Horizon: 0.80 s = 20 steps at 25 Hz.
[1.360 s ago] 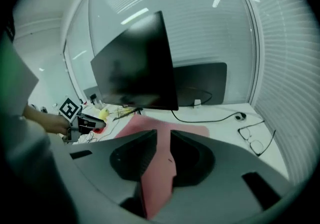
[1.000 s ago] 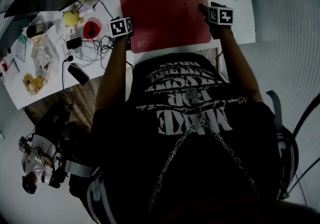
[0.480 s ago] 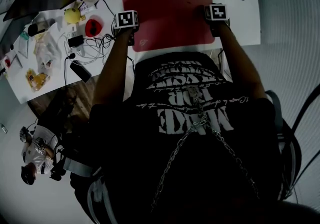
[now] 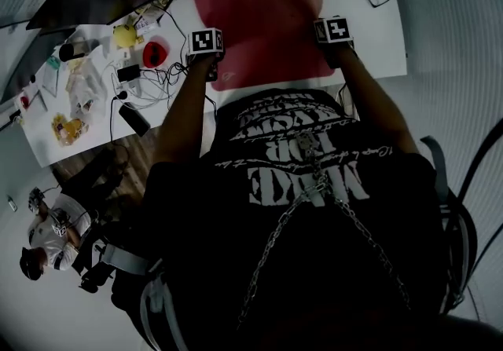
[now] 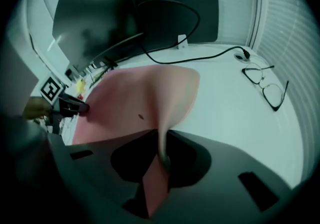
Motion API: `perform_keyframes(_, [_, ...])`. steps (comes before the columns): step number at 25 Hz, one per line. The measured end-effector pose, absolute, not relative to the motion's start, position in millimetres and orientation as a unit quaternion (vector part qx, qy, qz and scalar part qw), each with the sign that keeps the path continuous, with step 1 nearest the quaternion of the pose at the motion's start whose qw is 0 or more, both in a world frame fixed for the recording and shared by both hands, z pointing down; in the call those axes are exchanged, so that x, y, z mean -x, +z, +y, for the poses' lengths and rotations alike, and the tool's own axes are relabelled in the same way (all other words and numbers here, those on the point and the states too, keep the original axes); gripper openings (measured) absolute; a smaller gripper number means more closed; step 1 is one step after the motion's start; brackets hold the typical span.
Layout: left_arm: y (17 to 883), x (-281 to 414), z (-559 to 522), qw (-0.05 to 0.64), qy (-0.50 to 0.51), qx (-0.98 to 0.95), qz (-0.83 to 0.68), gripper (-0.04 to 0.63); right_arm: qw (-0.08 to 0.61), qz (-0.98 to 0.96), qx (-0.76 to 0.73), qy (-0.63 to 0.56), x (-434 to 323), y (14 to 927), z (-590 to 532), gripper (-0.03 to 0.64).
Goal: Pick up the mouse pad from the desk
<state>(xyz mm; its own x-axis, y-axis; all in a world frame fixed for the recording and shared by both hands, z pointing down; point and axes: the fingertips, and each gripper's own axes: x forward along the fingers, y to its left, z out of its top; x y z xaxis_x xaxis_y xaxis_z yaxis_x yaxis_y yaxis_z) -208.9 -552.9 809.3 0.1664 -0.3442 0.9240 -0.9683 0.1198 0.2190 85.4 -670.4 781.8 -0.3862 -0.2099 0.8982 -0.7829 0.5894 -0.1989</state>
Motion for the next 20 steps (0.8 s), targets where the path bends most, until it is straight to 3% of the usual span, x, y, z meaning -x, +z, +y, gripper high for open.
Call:
perform_keyframes(3, [783.8, 200.9, -547.1, 0.483, 0.277, -0.600, -0.574, 0.056, 0.399, -0.798, -0.295, 0.343, -83.9, 751.7, -657.6, 0.051])
perform_keyframes(10, [689.7, 158.2, -516.3, 0.358, 0.244, -0.653, -0.621, 0.055, 0.333, -0.854, -0.242, 0.319, -75.3, 672.8, -605.7, 0.048])
perform_keyframes(20, [498.9, 180.4, -483.8, 0.207, 0.160, -0.708, -0.656, 0.055, 0.231, -0.918, -0.258, 0.196, -75.8, 474.2, -588.4, 0.048])
